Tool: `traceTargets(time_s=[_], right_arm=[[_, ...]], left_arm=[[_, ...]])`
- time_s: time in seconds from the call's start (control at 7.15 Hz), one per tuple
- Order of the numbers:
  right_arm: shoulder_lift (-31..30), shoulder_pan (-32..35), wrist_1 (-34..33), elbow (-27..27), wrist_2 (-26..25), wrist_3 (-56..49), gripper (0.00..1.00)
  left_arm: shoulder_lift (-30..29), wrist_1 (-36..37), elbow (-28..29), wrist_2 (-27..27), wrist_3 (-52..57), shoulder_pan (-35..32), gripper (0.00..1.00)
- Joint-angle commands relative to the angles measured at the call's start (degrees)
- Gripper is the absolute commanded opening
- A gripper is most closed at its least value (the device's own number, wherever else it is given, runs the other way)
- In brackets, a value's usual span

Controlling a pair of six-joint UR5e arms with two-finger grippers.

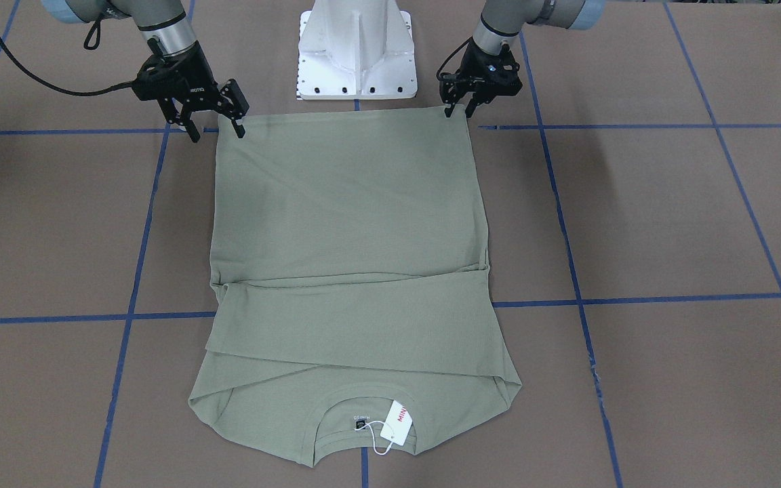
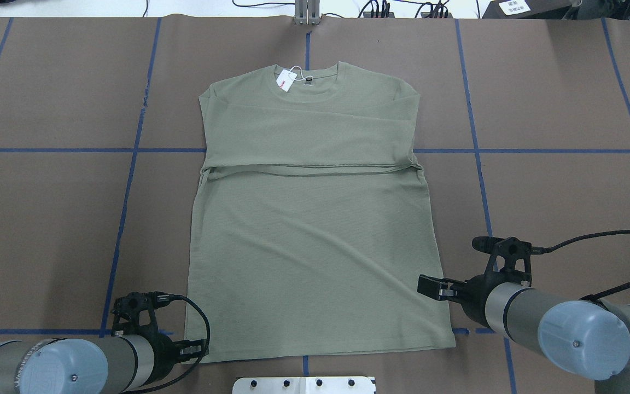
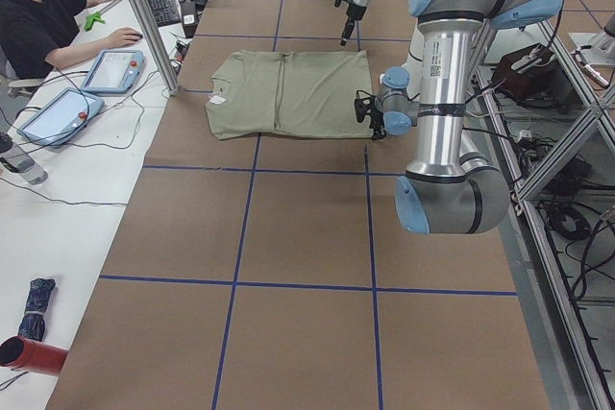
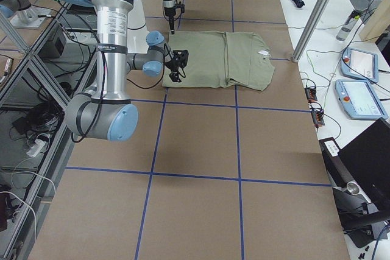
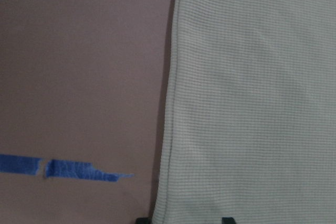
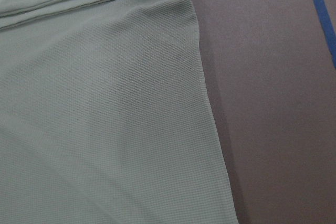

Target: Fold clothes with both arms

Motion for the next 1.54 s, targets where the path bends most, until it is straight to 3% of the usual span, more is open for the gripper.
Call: traceTargets(time_s=[0.0,0.42,0.56,0.7,0.84,1.4], right_arm=[[0.00,-0.09,0.00,0.00,-0.59,0.00,1.00],[0.70,-3.50,-0.61,0.00,-3.75,6.29,0.92],[0.61,-5.95,-0.79,-0.17,-5.06,13.20,0.79],[0.44,-8.76,-3.58,-0.18,-7.25,19.45,0.73],[0.53,-11.75,-6.65,-0.18,-11.19,20.64,0.74],[-1.06,-13.71,-6.86,-0.61,-11.67,20.74,0.77]], left_arm=[[-0.13,0.00,0.11,0.00,0.06,0.11,0.00],[-0.21,0.00,-1.28,0.09,0.06,-0.59,0.00],[-0.65,-0.08,-2.42,0.17,-0.03,-1.20,0.00],[-1.00,-0.09,-3.91,0.09,-0.03,-1.73,0.00],[-1.09,-0.09,-5.49,0.00,-0.03,-1.73,0.00],[-2.50,-0.09,-5.69,-0.09,-0.03,-2.08,0.00]])
